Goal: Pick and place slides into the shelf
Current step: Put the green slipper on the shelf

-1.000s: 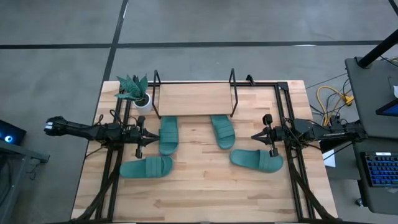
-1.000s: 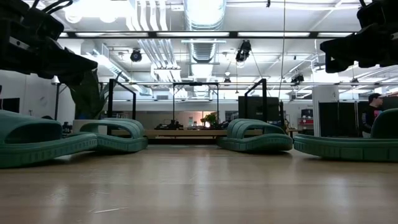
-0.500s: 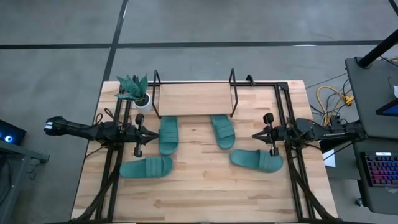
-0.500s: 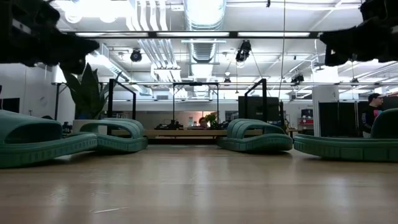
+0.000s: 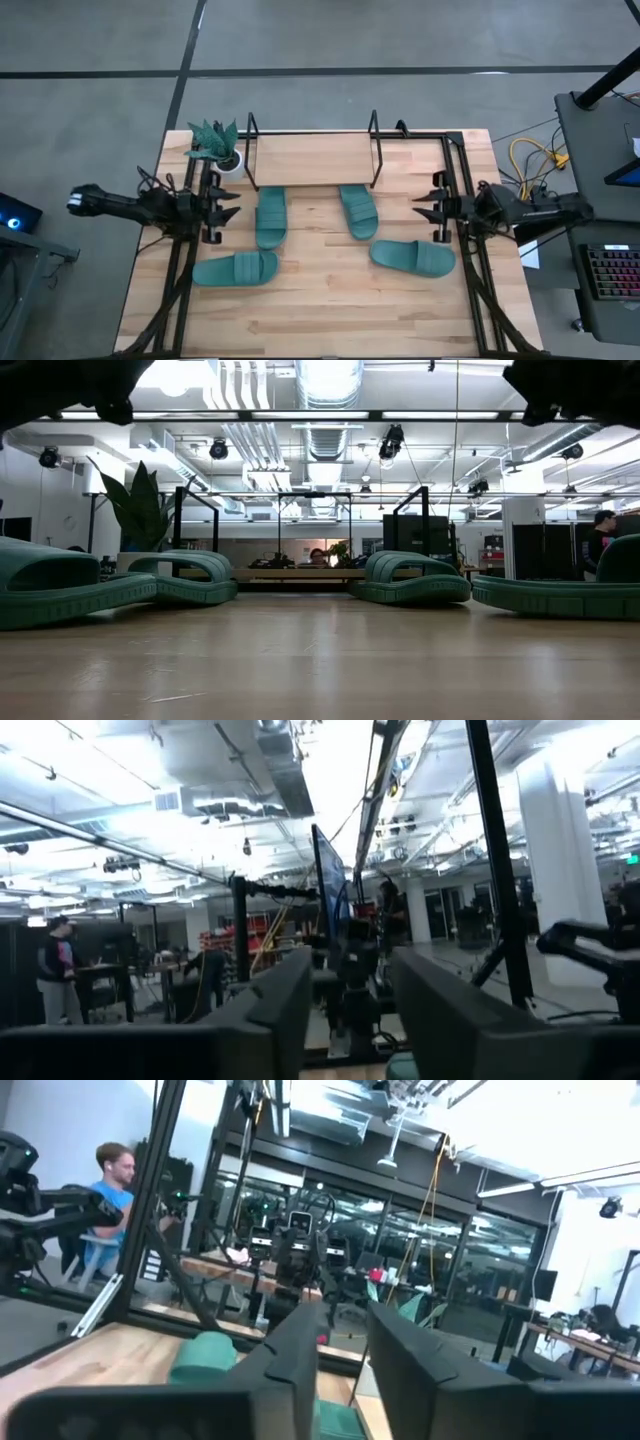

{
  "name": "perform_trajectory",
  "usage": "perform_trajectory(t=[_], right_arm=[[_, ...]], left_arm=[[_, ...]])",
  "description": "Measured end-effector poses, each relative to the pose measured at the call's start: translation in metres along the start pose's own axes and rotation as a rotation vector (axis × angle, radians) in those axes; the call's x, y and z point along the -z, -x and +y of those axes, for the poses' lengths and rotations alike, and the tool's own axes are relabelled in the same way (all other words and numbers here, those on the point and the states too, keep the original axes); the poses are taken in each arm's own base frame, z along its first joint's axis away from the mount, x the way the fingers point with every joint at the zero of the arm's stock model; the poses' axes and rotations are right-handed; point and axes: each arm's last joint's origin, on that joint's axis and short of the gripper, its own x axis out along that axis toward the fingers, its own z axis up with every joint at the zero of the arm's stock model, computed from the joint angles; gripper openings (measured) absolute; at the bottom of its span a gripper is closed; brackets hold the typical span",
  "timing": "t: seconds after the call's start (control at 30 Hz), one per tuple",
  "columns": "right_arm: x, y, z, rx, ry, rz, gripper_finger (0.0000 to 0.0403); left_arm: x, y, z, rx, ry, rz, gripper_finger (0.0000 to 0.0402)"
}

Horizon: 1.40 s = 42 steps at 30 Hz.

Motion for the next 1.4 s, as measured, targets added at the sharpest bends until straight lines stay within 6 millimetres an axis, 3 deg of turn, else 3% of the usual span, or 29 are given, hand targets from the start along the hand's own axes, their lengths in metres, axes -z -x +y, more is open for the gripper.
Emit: perform_trajectory(t=[0.2, 0.47, 0.67, 0.83, 1.13, 1.4], right_arm=[[-0.022, -0.028, -0.005, -0.057, 0.000, 0.058, 0.0140], [-0.069, -0.076, 0.003, -0.368, -0.116, 0.108, 0.0161], [-0.082, -0.101, 0.013, -0.259, 0.005, 0.369, 0.0152], [-0.070, -0.115, 0.029, -0.112, 0.060, 0.646, 0.0148], [-0.037, -0.128, 0.079, 0.045, 0.287, 0.819, 0.0148], [-0.002, -0.131, 0.105, 0.054, 0.276, 0.958, 0.0148]], left_arm=[[0.000, -0.006, -0.001, -0.004, 0.054, -0.029, 0.0195], [0.007, -0.013, -0.005, 0.039, 0.080, -0.006, 0.0204], [0.014, -0.016, -0.010, 0.116, 0.072, 0.035, 0.0204], [0.016, -0.019, -0.011, 0.119, 0.065, 0.034, 0.0204], [0.013, -0.019, -0.010, 0.116, -0.009, 0.003, 0.0204], [0.012, -0.019, -0.010, 0.112, -0.010, -0.011, 0.0204]])
